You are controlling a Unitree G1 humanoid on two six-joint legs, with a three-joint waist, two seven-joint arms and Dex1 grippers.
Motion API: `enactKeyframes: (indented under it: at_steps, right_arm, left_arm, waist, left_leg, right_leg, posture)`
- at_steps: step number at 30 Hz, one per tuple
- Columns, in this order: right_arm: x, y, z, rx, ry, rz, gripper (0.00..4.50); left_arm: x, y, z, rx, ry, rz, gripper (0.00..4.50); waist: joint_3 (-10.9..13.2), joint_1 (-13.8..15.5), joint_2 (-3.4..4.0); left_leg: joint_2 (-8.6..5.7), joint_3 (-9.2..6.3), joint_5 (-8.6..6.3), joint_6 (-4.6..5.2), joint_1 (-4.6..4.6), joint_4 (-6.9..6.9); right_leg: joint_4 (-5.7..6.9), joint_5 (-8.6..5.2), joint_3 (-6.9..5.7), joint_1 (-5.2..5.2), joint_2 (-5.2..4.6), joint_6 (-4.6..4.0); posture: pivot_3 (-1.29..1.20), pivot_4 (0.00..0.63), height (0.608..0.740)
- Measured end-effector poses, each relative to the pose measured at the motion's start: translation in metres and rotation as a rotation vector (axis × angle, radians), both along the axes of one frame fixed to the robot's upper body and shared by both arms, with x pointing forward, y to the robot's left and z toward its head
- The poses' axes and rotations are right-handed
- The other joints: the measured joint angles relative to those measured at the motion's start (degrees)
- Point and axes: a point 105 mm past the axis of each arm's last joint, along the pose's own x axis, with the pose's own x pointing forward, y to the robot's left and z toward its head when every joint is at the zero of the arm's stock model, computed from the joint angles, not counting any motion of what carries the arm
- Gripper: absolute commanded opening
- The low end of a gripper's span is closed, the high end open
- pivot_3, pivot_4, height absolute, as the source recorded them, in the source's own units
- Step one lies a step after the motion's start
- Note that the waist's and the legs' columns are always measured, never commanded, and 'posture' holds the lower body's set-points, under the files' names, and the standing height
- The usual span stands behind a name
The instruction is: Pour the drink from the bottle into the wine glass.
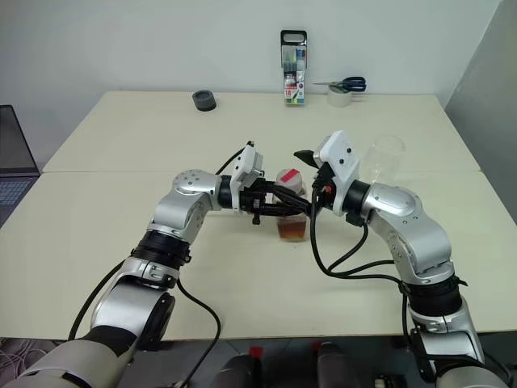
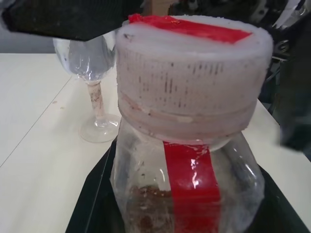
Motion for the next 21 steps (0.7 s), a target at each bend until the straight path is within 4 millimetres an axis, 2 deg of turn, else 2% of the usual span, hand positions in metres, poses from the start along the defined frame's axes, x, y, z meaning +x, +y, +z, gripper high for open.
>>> enactKeyframes:
  at_steps: [21]
  right_arm:
    - [-0.013, -0.016, 0.001, 0.025, 0.039, -0.003, 4.50]
  left_arm:
    - [-0.003, 0.001, -0.001, 0.002, -0.007, -0.005, 1.77]
  waist:
    - [0.00, 0.05, 0.00]
  left_leg:
    - [0.00, 0.00, -0.01, 0.01, -0.01, 0.00]
  right_leg:
    - [0.00, 0.00, 0.00, 0.00, 0.00, 0.00]
  posture:
    - [0.00, 0.150, 0.740]
